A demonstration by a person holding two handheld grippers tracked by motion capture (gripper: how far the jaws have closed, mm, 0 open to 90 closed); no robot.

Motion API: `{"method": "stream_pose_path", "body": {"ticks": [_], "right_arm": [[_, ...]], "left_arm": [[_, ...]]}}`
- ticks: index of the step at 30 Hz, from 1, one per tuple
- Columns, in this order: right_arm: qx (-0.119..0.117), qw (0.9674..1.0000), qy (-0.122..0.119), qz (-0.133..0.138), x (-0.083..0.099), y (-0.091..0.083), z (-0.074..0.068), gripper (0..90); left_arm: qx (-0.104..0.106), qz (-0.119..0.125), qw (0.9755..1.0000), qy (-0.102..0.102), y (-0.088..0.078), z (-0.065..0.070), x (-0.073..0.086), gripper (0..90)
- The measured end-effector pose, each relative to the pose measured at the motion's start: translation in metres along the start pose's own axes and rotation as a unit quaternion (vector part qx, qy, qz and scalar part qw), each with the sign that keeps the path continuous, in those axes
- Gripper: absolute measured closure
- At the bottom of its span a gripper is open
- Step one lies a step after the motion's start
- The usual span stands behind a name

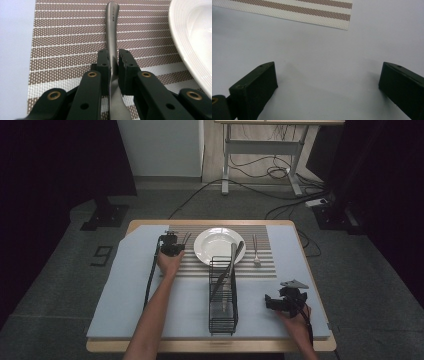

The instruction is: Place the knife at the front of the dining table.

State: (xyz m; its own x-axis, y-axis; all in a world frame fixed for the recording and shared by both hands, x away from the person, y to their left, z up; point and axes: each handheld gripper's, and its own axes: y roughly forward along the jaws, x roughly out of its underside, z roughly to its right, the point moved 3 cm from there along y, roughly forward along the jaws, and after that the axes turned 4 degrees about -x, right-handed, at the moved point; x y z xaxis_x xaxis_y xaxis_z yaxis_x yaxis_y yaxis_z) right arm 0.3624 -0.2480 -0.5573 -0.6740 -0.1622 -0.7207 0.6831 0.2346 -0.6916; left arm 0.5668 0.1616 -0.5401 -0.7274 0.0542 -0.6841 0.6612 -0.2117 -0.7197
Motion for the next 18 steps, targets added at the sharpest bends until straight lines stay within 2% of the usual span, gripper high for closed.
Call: {"method": "stream_pose_path", "body": {"ticks": [3,4,5,6,7,8,10,14,18], "right_arm": [[0.0,1.0,0.0,-0.001,0.0,0.0,0.0,1.2],[0.0,1.0,-0.001,-0.001,0.0,0.0,0.0,1.2],[0.0,1.0,-0.001,-0.001,0.0,0.0,0.0,1.2],[0.0,1.0,-0.001,-0.002,0.0,0.0,0.0,1.2],[0.0,1.0,-0.001,-0.002,0.0,0.0,0.0,1.2],[0.0,1.0,-0.001,-0.001,0.0,0.0,0.0,1.2],[0.0,1.0,0.0,-0.001,0.0,0.0,0.0,1.3],[0.0,1.0,0.0,-0.002,0.0,0.0,0.0,1.2],[0.0,1.0,0.0,-0.002,0.0,0.0,0.0,1.2]], "left_arm": [[0.0,0.004,1.0,0.002,-0.002,-0.001,0.001,69.8],[0.011,0.008,0.9999,-0.001,-0.007,-0.004,0.004,66.0],[0.011,0.008,0.9999,-0.001,-0.007,-0.004,0.004,63.6],[0.02,-0.001,0.9998,0.009,-0.014,-0.007,0.012,61.4],[0.02,-0.001,0.9998,0.009,-0.014,-0.007,0.012,59.5],[0.026,0.002,0.9995,0.017,-0.025,-0.011,0.024,59.0],[0.03,0.002,0.9994,0.019,-0.028,-0.012,0.027,58.7],[0.05,0.006,0.9986,0.019,-0.044,-0.018,0.045,57.6],[0.062,0.006,0.9976,0.029,-0.054,-0.016,0.056,57.5]]}}
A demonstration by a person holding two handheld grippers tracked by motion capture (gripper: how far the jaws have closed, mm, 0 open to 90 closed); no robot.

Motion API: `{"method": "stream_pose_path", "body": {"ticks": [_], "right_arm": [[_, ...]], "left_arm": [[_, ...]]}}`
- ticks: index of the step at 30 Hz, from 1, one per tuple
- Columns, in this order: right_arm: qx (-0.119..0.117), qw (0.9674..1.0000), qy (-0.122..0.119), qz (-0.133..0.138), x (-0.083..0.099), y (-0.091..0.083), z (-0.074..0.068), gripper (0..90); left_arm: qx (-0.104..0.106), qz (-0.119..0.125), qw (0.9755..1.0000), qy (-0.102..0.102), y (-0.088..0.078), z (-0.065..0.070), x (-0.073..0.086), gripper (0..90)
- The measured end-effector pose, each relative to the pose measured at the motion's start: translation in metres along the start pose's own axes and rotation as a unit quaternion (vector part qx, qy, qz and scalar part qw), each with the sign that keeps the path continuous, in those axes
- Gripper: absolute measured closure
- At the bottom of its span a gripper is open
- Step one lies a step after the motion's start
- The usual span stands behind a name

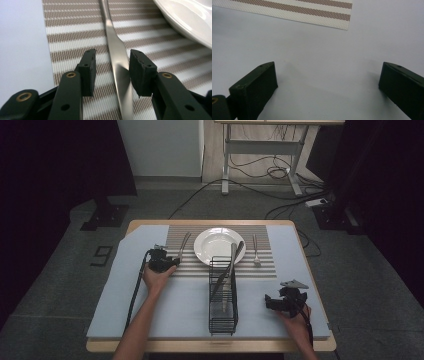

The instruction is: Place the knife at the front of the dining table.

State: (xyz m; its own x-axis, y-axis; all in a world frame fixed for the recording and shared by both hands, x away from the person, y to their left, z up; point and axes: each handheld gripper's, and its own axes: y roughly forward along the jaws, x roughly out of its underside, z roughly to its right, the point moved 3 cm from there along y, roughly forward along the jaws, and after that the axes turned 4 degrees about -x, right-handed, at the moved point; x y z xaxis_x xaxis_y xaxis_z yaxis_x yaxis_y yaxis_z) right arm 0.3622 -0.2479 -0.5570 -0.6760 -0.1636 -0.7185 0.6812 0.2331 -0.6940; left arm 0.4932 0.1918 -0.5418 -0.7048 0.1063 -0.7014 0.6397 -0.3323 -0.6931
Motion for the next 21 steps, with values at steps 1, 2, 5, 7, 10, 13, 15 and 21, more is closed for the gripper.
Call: {"method": "stream_pose_path", "body": {"ticks": [1,2,5,7,10,13,15,21], "right_arm": [[0.0,1.0,0.0,0.0,0.0,0.0,0.0,1.2],[0.0,1.0,0.0,0.0,0.0,0.0,0.0,1.2],[0.0,1.0,0.0,0.0,0.0,0.0,0.0,1.2],[0.0,1.0,0.0,0.0,0.0,0.0,0.0,1.2],[0.0,1.0,0.0,0.0,0.0,0.0,0.0,1.2],[0.0,1.0,0.0,0.0,0.0,0.0,0.0,1.2],[0.0,1.0,0.0,0.0,0.0,0.0,0.0,1.2],[0.0,1.0,0.0,0.0,0.0,0.0,0.0,1.2]], "left_arm": [[0.002,-0.001,1.0,0.005,-0.001,0.002,0.002,57.5],[0.003,-0.001,1.0,0.007,-0.002,0.003,0.003,57.4],[0.007,-0.001,0.9999,0.015,-0.002,0.009,0.005,57.7],[0.005,0.0,0.9998,0.017,-0.002,0.011,0.005,58.0],[0.015,-0.001,0.9998,0.009,-0.001,0.014,0.005,58.3],[0.016,0.001,0.9998,0.009,-0.001,0.018,0.006,58.4],[0.013,0.003,0.9998,0.012,0.0,0.021,0.007,58.7],[0.013,0.003,0.9998,0.011,0.001,0.023,0.006,58.5]]}}
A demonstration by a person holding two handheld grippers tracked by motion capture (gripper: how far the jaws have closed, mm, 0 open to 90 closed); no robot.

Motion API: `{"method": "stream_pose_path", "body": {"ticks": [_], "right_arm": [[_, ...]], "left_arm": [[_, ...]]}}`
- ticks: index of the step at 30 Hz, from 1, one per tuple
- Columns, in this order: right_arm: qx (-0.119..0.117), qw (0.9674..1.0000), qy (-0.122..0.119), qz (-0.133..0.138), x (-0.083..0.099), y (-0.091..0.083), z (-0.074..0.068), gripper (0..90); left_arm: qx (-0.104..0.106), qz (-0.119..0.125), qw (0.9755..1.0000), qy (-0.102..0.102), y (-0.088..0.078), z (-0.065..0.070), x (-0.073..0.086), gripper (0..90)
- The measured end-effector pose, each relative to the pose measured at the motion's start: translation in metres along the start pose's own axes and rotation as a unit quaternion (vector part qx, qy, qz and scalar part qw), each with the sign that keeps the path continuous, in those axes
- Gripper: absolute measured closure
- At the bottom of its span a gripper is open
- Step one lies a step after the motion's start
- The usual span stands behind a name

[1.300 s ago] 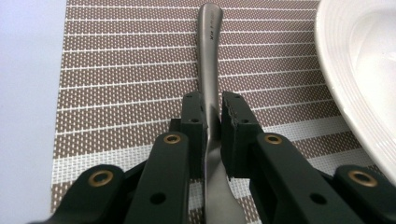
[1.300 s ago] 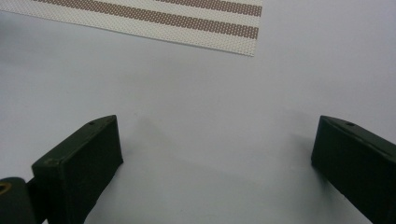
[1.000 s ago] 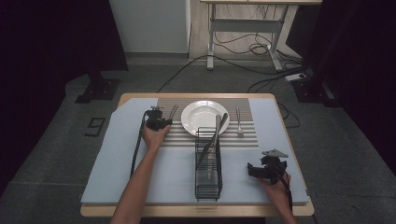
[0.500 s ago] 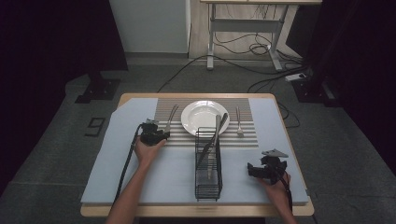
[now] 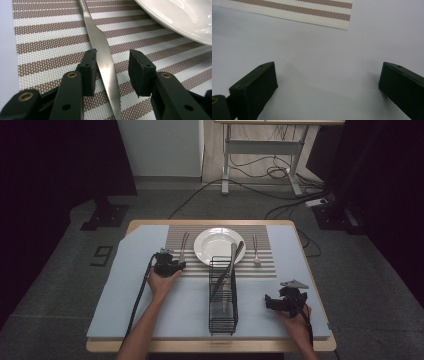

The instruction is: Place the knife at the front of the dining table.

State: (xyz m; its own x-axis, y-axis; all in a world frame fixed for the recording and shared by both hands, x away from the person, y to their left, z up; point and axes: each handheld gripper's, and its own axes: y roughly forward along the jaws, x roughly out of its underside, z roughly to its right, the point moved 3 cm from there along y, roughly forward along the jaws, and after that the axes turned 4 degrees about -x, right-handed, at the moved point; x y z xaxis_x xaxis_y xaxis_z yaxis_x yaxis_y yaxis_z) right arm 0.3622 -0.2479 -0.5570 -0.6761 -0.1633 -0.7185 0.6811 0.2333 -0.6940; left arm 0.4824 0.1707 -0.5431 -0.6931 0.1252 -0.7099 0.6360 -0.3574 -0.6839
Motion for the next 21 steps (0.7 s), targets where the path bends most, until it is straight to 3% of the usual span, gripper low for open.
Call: {"method": "stream_pose_path", "body": {"ticks": [10,14,21], "right_arm": [[0.0,1.0,0.0,0.0,0.0,0.0,0.0,1.3],[0.0,1.0,0.001,0.001,0.0,0.0,0.0,1.2],[0.0,1.0,0.0,0.0,0.0,0.0,0.0,1.2]], "left_arm": [[0.003,-0.001,1.0,-0.002,0.0,0.002,-0.001,55.3],[0.008,0.017,0.9998,0.008,-0.01,0.003,-0.002,48.8],[0.012,0.023,0.9993,0.026,-0.031,0.003,-0.006,40.6]]}}
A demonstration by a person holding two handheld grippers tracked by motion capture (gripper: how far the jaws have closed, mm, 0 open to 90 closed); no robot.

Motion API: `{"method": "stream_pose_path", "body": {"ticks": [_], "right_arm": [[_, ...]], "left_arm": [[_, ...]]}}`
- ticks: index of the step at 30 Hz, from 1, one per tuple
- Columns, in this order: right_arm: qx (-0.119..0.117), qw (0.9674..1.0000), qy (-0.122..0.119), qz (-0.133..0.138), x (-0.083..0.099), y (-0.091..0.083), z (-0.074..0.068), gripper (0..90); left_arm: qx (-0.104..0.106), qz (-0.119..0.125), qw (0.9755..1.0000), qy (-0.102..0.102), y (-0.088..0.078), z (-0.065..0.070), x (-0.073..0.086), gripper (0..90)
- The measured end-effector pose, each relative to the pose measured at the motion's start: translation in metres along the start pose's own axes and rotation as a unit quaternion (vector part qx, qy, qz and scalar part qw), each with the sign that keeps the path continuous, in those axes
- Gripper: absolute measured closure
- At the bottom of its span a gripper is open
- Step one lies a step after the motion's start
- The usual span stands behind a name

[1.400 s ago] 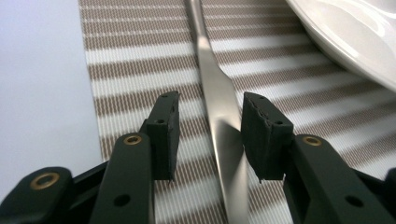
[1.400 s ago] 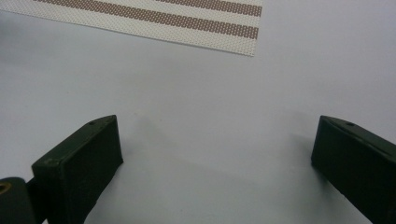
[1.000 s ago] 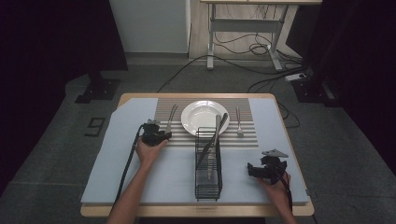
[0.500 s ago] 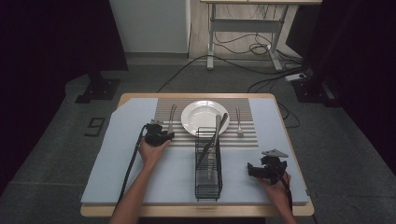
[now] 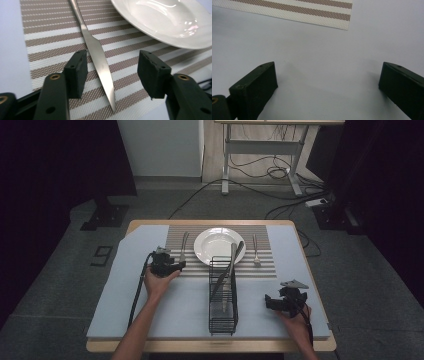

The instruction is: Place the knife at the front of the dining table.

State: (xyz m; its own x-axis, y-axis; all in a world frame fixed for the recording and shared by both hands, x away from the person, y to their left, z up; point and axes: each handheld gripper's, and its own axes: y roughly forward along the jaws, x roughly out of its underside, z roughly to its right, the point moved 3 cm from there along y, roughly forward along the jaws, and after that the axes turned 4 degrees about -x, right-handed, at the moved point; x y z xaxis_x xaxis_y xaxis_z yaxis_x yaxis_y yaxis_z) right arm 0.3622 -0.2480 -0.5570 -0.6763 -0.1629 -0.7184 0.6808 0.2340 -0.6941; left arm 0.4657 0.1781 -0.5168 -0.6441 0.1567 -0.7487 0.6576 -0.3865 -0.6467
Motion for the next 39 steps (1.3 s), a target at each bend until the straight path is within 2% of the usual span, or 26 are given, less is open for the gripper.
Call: {"method": "stream_pose_path", "body": {"ticks": [10,12,16,26,30,33,39], "right_arm": [[-0.001,1.0,0.0,-0.001,0.0,0.0,0.0,1.2],[0.0,1.0,0.0,0.001,0.0,0.0,0.0,1.2],[-0.001,1.0,0.0,-0.001,0.0,0.0,0.0,1.2],[0.0,1.0,0.0,0.0,0.0,0.0,0.0,1.2],[0.0,1.0,0.0,0.0,0.0,0.0,0.0,1.2],[0.0,1.0,0.0,0.001,0.0,0.0,0.0,1.2],[-0.001,1.0,-0.001,-0.001,0.0,0.0,0.0,1.2]], "left_arm": [[0.016,0.021,0.9994,0.02,-0.039,0.005,0.007,35.7],[0.016,0.021,0.9992,0.028,-0.047,0.005,0.012,35.1],[0.012,0.031,0.999,0.03,-0.057,0.004,0.025,35.7],[0.037,0.034,0.9982,0.032,-0.081,0.007,0.054,35.1],[0.043,0.03,0.9977,0.043,-0.089,0.01,0.066,35.0],[0.046,0.03,0.9977,0.04,-0.09,0.009,0.074,35.0],[0.043,0.025,0.9979,0.041,-0.089,0.007,0.079,34.9]]}}
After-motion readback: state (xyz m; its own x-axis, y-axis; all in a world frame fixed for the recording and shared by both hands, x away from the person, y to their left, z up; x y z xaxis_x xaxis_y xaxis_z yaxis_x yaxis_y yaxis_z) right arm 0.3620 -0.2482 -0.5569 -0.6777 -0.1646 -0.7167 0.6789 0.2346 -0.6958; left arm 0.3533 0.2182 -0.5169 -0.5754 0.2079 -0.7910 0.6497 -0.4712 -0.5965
